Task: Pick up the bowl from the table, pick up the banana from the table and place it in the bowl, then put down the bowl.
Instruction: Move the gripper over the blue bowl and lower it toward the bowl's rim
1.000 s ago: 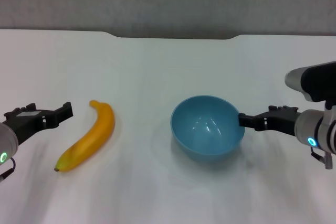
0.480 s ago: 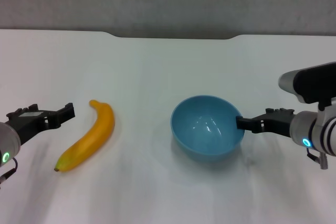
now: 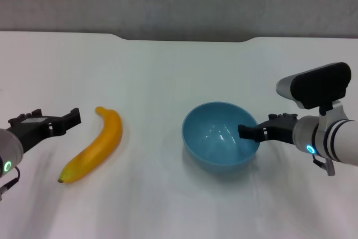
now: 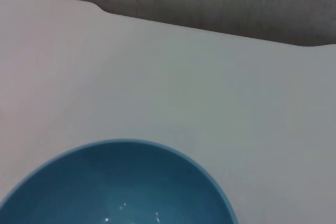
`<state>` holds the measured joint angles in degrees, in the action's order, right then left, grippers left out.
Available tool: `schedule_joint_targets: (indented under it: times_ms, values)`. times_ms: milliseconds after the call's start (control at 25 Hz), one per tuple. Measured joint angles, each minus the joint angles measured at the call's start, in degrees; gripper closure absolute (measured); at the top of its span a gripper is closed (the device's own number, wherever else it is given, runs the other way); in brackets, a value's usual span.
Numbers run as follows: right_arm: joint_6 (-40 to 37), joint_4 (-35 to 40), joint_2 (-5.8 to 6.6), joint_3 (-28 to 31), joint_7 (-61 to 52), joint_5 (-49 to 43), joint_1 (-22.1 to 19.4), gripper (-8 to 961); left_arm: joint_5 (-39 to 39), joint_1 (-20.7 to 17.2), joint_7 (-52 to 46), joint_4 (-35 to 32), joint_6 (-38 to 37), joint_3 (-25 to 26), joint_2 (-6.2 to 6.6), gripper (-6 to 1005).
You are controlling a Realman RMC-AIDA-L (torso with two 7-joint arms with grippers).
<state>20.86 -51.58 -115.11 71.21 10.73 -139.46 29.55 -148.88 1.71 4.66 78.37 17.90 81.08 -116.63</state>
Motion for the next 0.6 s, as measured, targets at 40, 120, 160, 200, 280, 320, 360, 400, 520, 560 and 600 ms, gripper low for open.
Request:
schedule_joint_targets:
  times_ms: [40,120,160,200,280,320,360,400,520,560,600]
  values:
    - [0.0,0.0,0.0,0.0,0.0,0.0,0.0,49,0.0,0.0,0.0,0.0,-0.1,0.0,0.0,91]
    - [0.0,1.0,-0.01,-0.4,0.0,0.6,0.7,50,0.0,0.0,0.0,0.0,-0.4,0.0,0.0,91]
    - [0.0,1.8,-0.02,-0.7,0.1,1.0,1.3,50,0.0,0.0,0.0,0.0,-0.5,-0.1,-0.01,91]
    - [0.2,2.7,-0.02,-1.0,0.1,1.1,1.9,50,0.0,0.0,0.0,-0.1,-0.5,-0.1,-0.01,91]
    - [0.5,4.3,-0.05,-1.5,0.1,1.3,3.1,50,0.0,0.1,0.0,-0.3,-0.5,-0.1,0.0,91]
    - [0.5,5.0,-0.08,-1.8,0.0,1.3,3.7,55,0.0,0.2,0.0,-0.4,-0.5,-0.1,0.0,91]
    - [0.5,5.3,-0.1,-2.0,0.0,1.3,4.0,59,0.0,0.3,0.0,-0.4,-0.5,-0.1,0.0,91]
    - [0.3,5.3,-0.13,-2.4,0.0,1.4,4.1,64,0.0,0.3,0.0,-0.4,-0.5,-0.1,0.0,92]
    - [-0.1,5.0,-0.23,-3.0,0.0,1.4,4.1,78,0.0,0.4,0.0,-0.5,-0.5,0.0,0.0,92]
    - [-0.1,4.9,-0.25,-3.1,0.0,1.4,4.1,97,0.0,0.4,0.0,-0.5,-0.5,0.0,0.0,92]
    - [-0.1,4.8,-0.28,-3.1,0.0,1.4,4.1,115,0.0,0.4,0.0,-0.5,-0.5,0.0,0.0,92]
